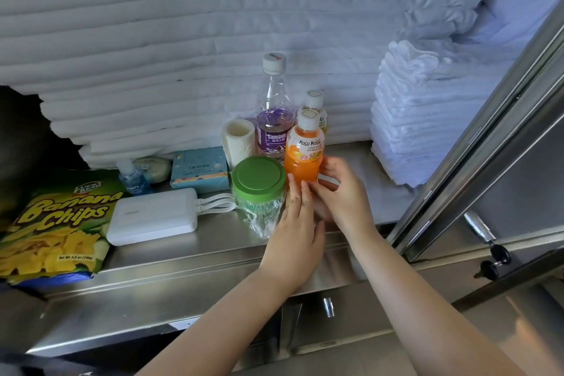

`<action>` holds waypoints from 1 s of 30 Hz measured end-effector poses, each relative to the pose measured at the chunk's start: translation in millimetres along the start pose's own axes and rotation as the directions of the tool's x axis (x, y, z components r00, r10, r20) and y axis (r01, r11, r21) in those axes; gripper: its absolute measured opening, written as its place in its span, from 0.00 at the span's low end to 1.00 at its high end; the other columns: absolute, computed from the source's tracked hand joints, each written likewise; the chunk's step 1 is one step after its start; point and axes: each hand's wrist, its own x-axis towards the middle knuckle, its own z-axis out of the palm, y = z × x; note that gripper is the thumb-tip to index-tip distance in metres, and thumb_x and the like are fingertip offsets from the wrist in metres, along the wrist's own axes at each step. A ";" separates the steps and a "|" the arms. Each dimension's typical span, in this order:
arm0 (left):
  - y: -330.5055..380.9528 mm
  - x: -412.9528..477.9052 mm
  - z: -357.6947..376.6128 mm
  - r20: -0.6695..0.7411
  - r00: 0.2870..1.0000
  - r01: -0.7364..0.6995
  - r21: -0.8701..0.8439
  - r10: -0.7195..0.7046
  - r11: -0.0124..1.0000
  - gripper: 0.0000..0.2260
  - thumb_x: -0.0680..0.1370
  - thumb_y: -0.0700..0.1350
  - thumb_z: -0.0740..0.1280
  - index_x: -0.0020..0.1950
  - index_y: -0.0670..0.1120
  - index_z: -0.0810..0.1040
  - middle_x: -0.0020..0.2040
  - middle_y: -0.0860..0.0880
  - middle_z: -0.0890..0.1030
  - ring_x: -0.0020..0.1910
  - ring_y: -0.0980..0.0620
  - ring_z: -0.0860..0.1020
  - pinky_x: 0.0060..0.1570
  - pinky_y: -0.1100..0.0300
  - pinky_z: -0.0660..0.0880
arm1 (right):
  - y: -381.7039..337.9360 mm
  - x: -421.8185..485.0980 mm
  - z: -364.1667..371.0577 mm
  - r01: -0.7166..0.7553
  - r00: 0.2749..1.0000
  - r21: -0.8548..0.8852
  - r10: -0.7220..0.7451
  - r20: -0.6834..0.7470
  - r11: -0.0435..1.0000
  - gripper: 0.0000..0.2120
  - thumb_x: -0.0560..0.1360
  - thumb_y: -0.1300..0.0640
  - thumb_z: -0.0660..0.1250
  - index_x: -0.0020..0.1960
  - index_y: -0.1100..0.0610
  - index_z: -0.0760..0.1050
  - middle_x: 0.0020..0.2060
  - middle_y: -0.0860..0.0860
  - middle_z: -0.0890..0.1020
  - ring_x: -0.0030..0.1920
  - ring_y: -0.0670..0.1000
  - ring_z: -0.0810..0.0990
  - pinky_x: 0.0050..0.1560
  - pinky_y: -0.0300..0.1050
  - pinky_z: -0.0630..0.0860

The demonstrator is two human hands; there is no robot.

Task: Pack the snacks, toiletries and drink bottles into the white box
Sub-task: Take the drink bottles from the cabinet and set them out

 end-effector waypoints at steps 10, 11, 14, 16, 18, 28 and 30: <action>-2.8 -3.5 3.9 0.045 0.999 -0.008 0.135 0.002 0.991 0.31 0.81 0.46 0.55 0.76 0.41 0.40 0.73 0.45 0.31 0.76 0.47 0.49 0.70 0.61 0.52 | 2.2 -1.8 -7.4 0.000 0.991 0.119 -0.016 0.132 0.993 0.22 0.74 0.62 0.69 0.64 0.45 0.73 0.56 0.38 0.81 0.58 0.37 0.77 0.55 0.29 0.72; -2.3 -3.4 4.4 0.049 0.999 -0.003 0.145 -0.004 0.989 0.31 0.81 0.46 0.55 0.76 0.41 0.40 0.73 0.44 0.32 0.76 0.47 0.49 0.70 0.60 0.53 | 2.2 -2.5 -7.7 0.004 0.990 0.126 -0.021 0.136 0.992 0.22 0.74 0.62 0.69 0.65 0.45 0.73 0.56 0.39 0.80 0.58 0.37 0.77 0.55 0.29 0.72; -0.9 -3.5 5.6 0.043 0.999 0.012 0.186 -0.020 0.983 0.30 0.81 0.46 0.55 0.76 0.41 0.41 0.75 0.41 0.35 0.76 0.46 0.50 0.71 0.59 0.53 | 0.9 -4.8 -6.8 0.021 0.992 0.072 -0.030 0.121 0.997 0.23 0.75 0.61 0.67 0.68 0.48 0.71 0.58 0.41 0.80 0.59 0.37 0.77 0.57 0.32 0.73; 0.1 -5.1 7.8 0.027 0.999 0.022 0.218 -0.028 0.976 0.29 0.81 0.45 0.55 0.76 0.39 0.43 0.76 0.39 0.38 0.76 0.45 0.51 0.71 0.59 0.52 | 1.7 -8.9 -4.4 0.062 0.993 -0.109 -0.051 0.109 0.992 0.20 0.77 0.57 0.66 0.68 0.51 0.70 0.58 0.46 0.80 0.58 0.42 0.78 0.58 0.37 0.74; -0.8 -9.4 12.0 0.013 0.999 0.025 0.301 -0.030 0.953 0.28 0.81 0.46 0.53 0.76 0.38 0.45 0.76 0.38 0.42 0.76 0.45 0.51 0.72 0.58 0.49 | 5.5 -21.1 -4.3 0.164 0.986 -0.395 -0.140 0.091 0.904 0.16 0.79 0.54 0.62 0.66 0.54 0.71 0.57 0.49 0.80 0.57 0.47 0.77 0.56 0.40 0.74; 16.3 -54.3 33.1 -0.023 0.998 0.054 0.642 -0.051 0.765 0.27 0.79 0.49 0.58 0.76 0.42 0.55 0.76 0.43 0.58 0.75 0.44 0.53 0.73 0.46 0.47 | 25.5 -109.4 -58.3 0.391 0.910 -0.646 -0.170 0.378 0.656 0.25 0.82 0.50 0.53 0.76 0.56 0.57 0.76 0.51 0.58 0.76 0.49 0.52 0.76 0.48 0.50; 41.9 -69.4 44.3 -0.060 0.998 0.040 0.490 -0.012 0.871 0.23 0.77 0.44 0.62 0.72 0.42 0.64 0.73 0.42 0.65 0.73 0.44 0.60 0.72 0.46 0.54 | 25.9 -142.9 -86.0 0.317 0.926 -0.530 -0.136 0.352 0.787 0.23 0.81 0.50 0.55 0.75 0.54 0.60 0.75 0.49 0.60 0.75 0.46 0.54 0.73 0.42 0.55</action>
